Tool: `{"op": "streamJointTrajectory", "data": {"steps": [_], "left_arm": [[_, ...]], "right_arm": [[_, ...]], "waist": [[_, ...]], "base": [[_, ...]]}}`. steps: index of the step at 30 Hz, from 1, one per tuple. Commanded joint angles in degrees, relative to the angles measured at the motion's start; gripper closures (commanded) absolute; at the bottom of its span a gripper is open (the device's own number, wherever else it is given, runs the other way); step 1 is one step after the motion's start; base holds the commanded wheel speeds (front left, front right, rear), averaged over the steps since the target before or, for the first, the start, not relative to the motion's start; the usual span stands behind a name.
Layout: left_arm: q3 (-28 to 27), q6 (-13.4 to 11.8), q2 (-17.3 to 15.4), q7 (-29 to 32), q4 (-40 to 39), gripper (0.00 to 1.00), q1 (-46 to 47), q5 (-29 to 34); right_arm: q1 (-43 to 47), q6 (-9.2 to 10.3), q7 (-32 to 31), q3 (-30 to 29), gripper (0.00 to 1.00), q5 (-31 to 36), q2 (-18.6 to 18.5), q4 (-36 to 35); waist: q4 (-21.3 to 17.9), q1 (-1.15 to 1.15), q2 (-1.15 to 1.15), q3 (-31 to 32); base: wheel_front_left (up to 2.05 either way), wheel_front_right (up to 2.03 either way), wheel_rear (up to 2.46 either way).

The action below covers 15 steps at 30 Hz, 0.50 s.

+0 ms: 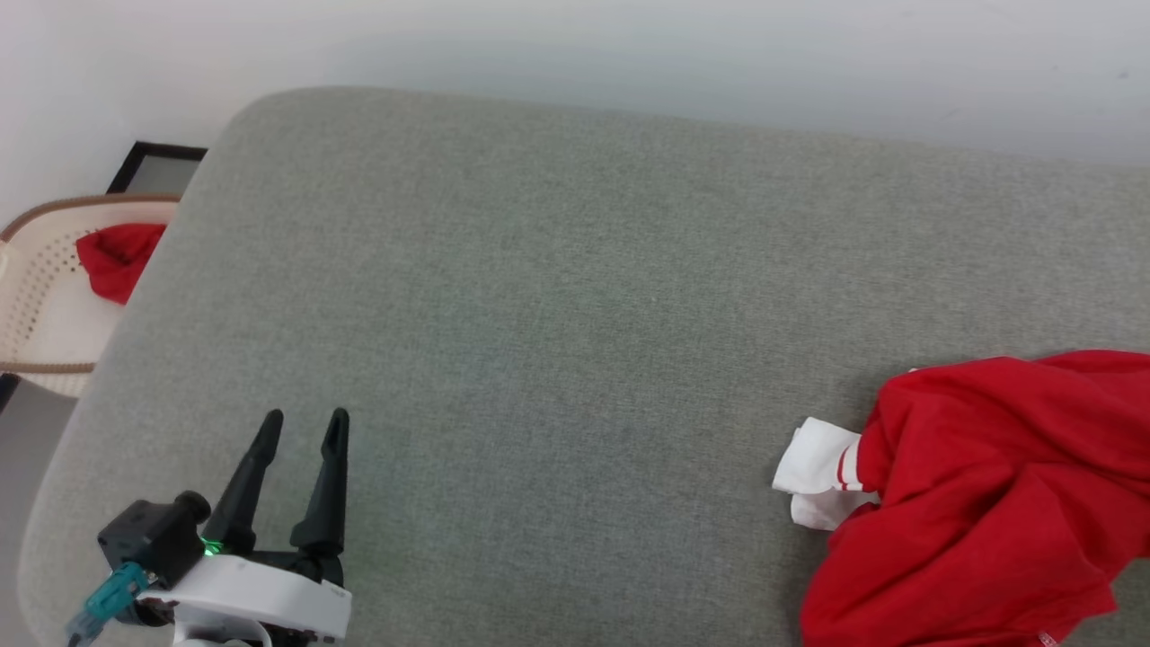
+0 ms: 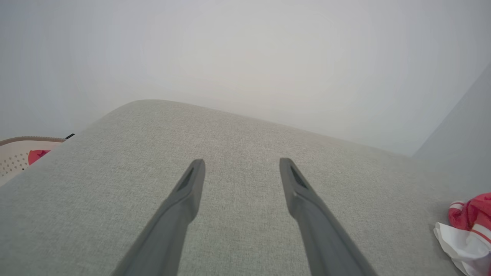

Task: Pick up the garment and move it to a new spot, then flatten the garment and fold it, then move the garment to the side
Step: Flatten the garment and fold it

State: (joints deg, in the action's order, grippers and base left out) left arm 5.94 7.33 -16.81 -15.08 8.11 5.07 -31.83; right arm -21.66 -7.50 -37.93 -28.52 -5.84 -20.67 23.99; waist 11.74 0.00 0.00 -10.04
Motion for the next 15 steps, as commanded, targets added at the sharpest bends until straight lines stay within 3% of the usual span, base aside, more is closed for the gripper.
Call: {"op": "streamJointTrajectory", "data": {"steps": [1,9,15], "left_arm": [[0.1,0.2,-0.5,0.2,0.2,0.00,0.3,-0.3],[0.6,0.0,-1.9,2.1,-1.2,0.00,0.1,-0.4],[0.9,-0.2,-3.1,4.3,-3.1,0.00,-0.3,-0.9]], "right_arm": [[-0.9,0.02,0.8,1.0,0.00,0.1,0.4,0.0],[0.3,0.02,4.2,6.6,0.00,-3.3,1.6,-6.5],[3.7,0.02,10.5,11.9,0.00,-7.2,3.9,-14.9]], "waist": [[-0.8,0.00,0.00,0.6],[-3.5,0.00,0.00,3.0],[-5.9,0.00,0.00,4.7]], "base": [[0.00,0.00,0.00],[0.00,0.00,0.00],[0.00,0.00,0.00]]}}
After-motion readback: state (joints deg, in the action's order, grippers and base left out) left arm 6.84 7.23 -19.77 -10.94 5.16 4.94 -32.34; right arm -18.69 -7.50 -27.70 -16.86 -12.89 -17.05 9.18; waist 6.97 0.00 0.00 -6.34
